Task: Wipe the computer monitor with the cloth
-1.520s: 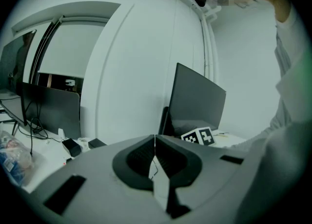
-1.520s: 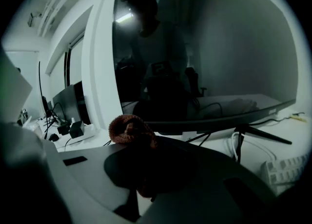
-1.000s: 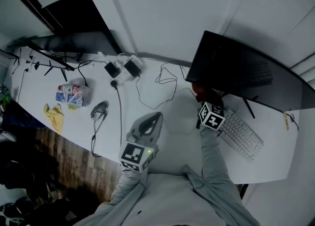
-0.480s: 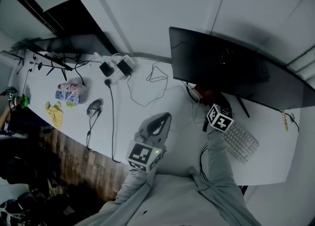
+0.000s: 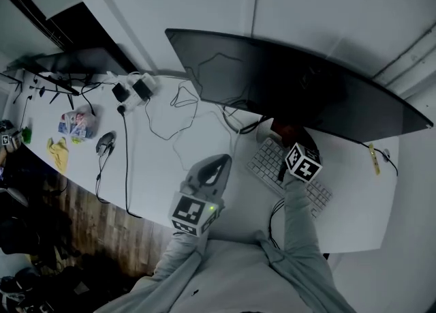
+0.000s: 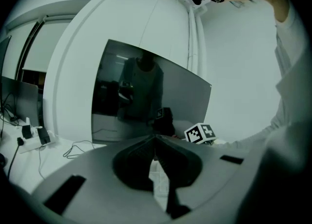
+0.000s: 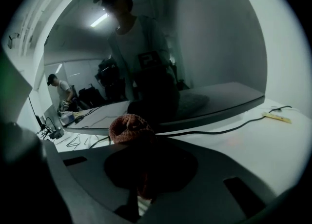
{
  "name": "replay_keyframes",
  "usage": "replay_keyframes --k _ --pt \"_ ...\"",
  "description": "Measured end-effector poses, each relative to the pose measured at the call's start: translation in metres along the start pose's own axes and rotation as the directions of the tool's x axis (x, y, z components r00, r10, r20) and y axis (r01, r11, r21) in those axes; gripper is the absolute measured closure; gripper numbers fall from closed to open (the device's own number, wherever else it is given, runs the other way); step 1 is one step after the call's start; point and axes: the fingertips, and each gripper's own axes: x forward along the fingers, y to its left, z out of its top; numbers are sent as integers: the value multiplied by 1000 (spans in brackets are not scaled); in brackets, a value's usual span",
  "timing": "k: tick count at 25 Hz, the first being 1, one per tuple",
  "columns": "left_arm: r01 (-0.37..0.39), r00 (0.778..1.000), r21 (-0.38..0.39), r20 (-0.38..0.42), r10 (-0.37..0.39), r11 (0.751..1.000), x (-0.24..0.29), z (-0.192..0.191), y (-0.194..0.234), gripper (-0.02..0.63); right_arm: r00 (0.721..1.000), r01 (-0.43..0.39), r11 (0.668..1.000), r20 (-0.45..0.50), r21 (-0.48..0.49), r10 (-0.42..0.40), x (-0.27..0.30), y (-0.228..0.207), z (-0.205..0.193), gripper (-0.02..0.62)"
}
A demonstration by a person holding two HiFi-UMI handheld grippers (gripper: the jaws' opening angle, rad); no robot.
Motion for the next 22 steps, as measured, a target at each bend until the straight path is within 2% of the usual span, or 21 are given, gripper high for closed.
replay_keyframes --k 8,17,22 --pt "26 1000 10 4 -26 1000 35 1 -67 584 997 73 997 25 19 -73 -23 -111 22 560" --pt "23 1000 23 2 -23 999 55 2 -112 584 988 132 990 80 50 -135 -48 -205 45 560" --pt "35 999 40 1 -35 999 67 5 -127 584 980 164 985 102 62 -169 -58 -243 54 560"
